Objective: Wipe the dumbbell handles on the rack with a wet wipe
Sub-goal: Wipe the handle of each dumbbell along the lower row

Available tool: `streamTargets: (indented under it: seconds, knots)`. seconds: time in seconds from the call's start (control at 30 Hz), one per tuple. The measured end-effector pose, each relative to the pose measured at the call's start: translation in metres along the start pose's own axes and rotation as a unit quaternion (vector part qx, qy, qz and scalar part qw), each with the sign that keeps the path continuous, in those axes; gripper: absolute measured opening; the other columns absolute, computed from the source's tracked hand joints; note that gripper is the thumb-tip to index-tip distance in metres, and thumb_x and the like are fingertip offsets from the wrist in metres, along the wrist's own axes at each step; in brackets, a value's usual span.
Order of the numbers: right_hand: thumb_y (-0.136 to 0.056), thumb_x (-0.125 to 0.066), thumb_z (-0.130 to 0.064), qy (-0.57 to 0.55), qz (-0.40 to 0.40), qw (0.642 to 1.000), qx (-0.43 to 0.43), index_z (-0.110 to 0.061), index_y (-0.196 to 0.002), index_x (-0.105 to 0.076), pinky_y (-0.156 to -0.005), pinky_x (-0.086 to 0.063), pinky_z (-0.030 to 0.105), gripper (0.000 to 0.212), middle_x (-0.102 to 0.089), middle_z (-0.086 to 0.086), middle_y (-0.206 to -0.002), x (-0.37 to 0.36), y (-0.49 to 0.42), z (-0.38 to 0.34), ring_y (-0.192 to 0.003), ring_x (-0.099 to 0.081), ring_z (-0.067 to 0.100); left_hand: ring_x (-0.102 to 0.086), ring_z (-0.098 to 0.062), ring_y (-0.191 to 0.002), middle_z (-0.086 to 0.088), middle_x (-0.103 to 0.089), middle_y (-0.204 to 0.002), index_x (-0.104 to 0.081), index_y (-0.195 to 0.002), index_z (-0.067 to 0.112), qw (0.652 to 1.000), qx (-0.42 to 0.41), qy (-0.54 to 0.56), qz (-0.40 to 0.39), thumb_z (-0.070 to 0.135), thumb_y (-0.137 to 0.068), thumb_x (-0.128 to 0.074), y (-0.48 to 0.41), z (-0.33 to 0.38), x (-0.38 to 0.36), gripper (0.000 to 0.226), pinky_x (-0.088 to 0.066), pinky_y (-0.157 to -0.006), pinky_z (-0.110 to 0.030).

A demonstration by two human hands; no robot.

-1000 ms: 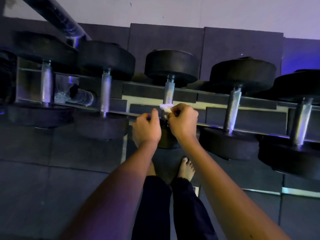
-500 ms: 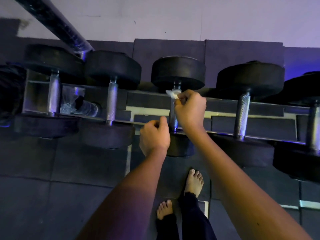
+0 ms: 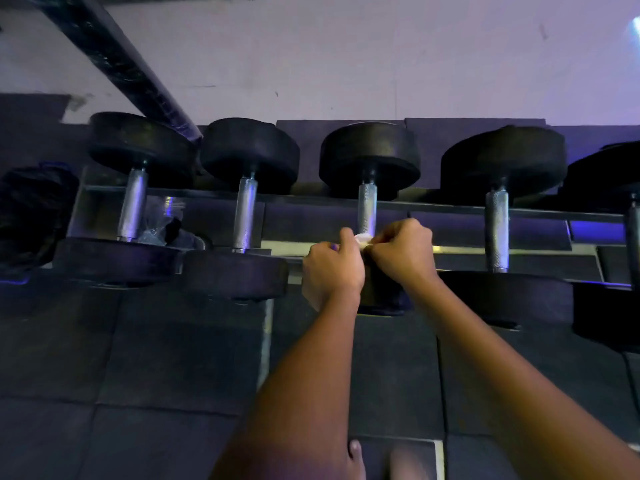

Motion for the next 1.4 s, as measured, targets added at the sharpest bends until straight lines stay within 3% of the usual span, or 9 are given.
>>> streamTargets:
  seconds: [0.2,0.37,0.53,0.67,0.77,0.93,1.03,1.17,1.4]
  knots:
    - [-0.082,-0.060,-0.003,0.011,0.072,0.989,0.126,-0.004,-0.086,-0.076,-0.065,-0.040,0.022,0.017,-0.071,0.010,-0.084,0.024,-0.018,-0.049,-0.090,-0.067,0.029,-0.053,-0.028,-0.076,-0.004,-0.058,-0.080,-0.066,-0.073,0.014,1.000,-0.020,0.004,0.010,0.052,-0.087,-0.040,0.004,0.004,0.005,0.048,-0.039,-0.064,-0.033]
    - [-0.086,-0.067,-0.017,-0.035,0.075,0.991,0.109,-0.004,-0.086,-0.075,-0.077,-0.051,0.032,0.016,-0.065,0.010,-0.082,0.028,-0.037,-0.052,-0.092,-0.066,0.031,-0.053,-0.024,-0.070,-0.003,-0.058,-0.077,-0.066,-0.073,0.013,1.000,-0.021,0.006,0.011,0.051,-0.088,-0.040,0.006,0.005,0.006,0.049,-0.036,-0.060,-0.031]
    - [-0.074,-0.080,-0.039,-0.005,0.006,0.999,0.052,-0.006,-0.082,-0.073,-0.065,-0.043,0.025,0.034,-0.066,0.008,-0.080,0.007,-0.014,-0.014,-0.078,-0.062,0.019,-0.048,-0.023,-0.069,-0.001,-0.055,-0.077,-0.066,-0.077,0.014,1.000,-0.015,-0.005,0.013,0.052,-0.088,-0.042,0.007,0.005,0.007,0.047,-0.034,-0.059,-0.030]
    - [-0.073,-0.081,-0.023,-0.008,-0.026,0.999,0.022,-0.012,-0.073,-0.071,-0.069,-0.052,0.031,0.015,-0.068,0.007,-0.082,-0.001,-0.007,0.006,-0.082,-0.065,0.020,-0.041,-0.014,-0.058,0.001,-0.053,-0.076,-0.068,-0.085,0.014,1.000,-0.009,-0.001,0.013,0.051,-0.088,-0.042,0.006,0.004,0.006,0.046,-0.027,-0.050,-0.026]
    - [-0.076,-0.080,-0.029,-0.037,0.015,0.998,0.047,-0.015,-0.071,-0.073,-0.068,-0.051,0.028,0.016,-0.069,0.006,-0.077,0.005,-0.021,-0.007,-0.079,-0.066,0.017,-0.043,-0.015,-0.058,0.001,-0.054,-0.073,-0.067,-0.082,0.012,1.000,-0.015,-0.001,0.011,0.051,-0.090,-0.042,0.008,0.007,0.007,0.047,-0.028,-0.051,-0.026]
    - [-0.081,-0.071,-0.010,-0.045,0.064,0.996,0.051,-0.012,-0.082,-0.073,-0.077,-0.056,0.031,0.003,-0.068,0.006,-0.088,0.013,-0.048,-0.027,-0.086,-0.066,0.021,-0.043,-0.010,-0.055,0.004,-0.050,-0.064,-0.067,-0.082,0.009,1.000,-0.015,0.003,0.005,0.048,-0.093,-0.043,0.011,0.006,0.007,0.047,-0.025,-0.047,-0.025]
    - [-0.082,-0.074,-0.016,-0.062,0.046,0.996,0.054,-0.014,-0.080,-0.072,-0.073,-0.054,0.026,0.003,-0.069,0.003,-0.085,0.010,-0.035,-0.019,-0.081,-0.065,0.015,-0.042,-0.010,-0.054,0.004,-0.051,-0.064,-0.068,-0.083,0.009,1.000,-0.012,0.003,0.002,0.048,-0.094,-0.042,0.012,0.006,0.007,0.047,-0.025,-0.047,-0.024]
    - [-0.073,-0.081,-0.021,-0.051,0.012,0.999,0.013,-0.024,-0.059,-0.062,-0.076,-0.058,0.040,0.023,-0.067,0.003,-0.074,0.001,-0.011,0.007,-0.076,-0.066,0.018,-0.039,-0.009,-0.053,0.006,-0.047,-0.063,-0.068,-0.085,0.011,1.000,-0.009,-0.004,0.002,0.049,-0.093,-0.043,0.012,0.008,0.008,0.046,-0.024,-0.047,-0.024]
    - [-0.076,-0.078,-0.035,-0.109,0.027,0.993,0.033,-0.022,-0.062,-0.066,-0.071,-0.059,0.036,0.022,-0.069,0.000,-0.070,0.008,-0.015,-0.006,-0.071,-0.068,0.016,-0.040,-0.008,-0.053,0.006,-0.048,-0.062,-0.069,-0.081,0.011,1.000,-0.006,0.008,0.002,0.049,-0.092,-0.044,0.012,0.007,0.009,0.046,-0.025,-0.047,-0.025]
Point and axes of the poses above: each hand's wrist, its own y-axis away from the middle knuckle, its own x-axis out of the back of the hand, z = x × y, the point moved 9 cm from there along -y, towards the middle knuckle
